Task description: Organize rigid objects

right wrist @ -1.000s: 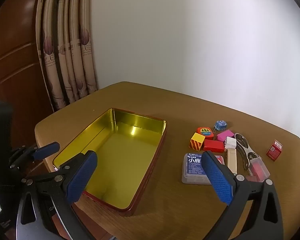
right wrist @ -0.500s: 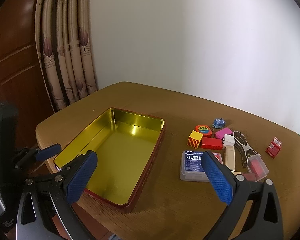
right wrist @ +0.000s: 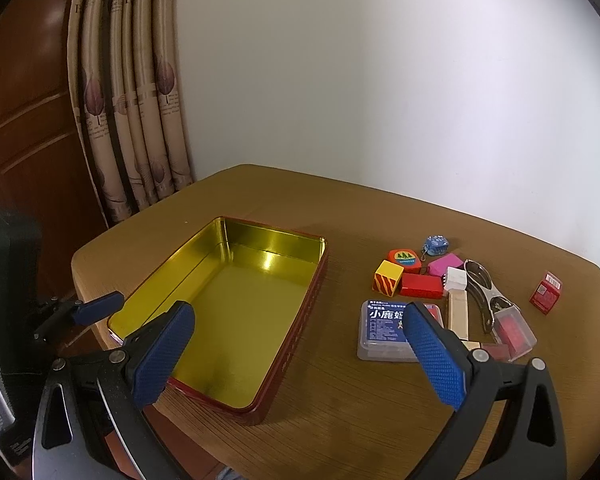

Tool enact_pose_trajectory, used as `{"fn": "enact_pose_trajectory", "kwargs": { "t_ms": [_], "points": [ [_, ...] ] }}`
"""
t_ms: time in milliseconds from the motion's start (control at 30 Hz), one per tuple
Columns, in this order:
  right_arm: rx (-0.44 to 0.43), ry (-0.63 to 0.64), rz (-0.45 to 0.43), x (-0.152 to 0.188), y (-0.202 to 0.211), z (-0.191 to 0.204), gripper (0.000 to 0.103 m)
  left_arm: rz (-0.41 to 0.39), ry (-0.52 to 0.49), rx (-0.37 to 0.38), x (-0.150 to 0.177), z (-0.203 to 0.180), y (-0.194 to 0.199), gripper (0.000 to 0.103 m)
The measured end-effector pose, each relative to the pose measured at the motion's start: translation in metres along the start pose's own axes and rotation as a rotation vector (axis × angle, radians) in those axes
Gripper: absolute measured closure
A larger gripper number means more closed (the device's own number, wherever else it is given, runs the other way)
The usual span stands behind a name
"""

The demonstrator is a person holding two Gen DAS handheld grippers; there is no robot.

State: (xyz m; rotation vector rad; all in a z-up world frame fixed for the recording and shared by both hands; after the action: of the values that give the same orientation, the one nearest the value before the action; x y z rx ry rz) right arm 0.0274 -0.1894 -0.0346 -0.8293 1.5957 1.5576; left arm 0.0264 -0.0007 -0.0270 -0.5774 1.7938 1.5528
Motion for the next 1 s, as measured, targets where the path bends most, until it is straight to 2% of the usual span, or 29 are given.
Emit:
{"fn": "enact_pose_trajectory", "kwargs": {
  "t_ms": [267, 467, 800, 1000],
  "points": [
    [0.012, -0.011, 0.004, 0.000, 0.003, -0.007, 0.000, 0.010, -0.021, 0.000, 0.002, -0.004, -0.001, 0.047],
    [0.036, -0.036, 0.004, 0.002, 0.008, -0.027, 0.000, 0.019, -0.042, 0.004, 0.003, -0.010, -0.002, 0.047],
    [0.130, -0.117, 0.034, 0.013, 0.011, -0.096, 0.000, 0.029, -0.113, 0.025, 0.008, -0.035, -0.001, 0.047],
    [0.231, -0.164, 0.046, 0.022, 0.016, -0.154, 0.000, 0.038, -0.168, 0.045, 0.006, -0.056, 0.000, 0.047]
  ]
}}
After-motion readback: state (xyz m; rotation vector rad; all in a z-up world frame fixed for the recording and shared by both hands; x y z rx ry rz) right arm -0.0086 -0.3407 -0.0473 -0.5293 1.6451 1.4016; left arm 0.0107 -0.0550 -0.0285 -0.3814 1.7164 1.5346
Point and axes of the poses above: each gripper's, at about its wrist camera, not at the fingertips, and y roughly against the way its jaws point, z to its left, x to its underside, the point moved 3 cm from there along -y, roughly the way its jaws point, and after that the axes turned 10 degrees about x, right-handed, at the moved point
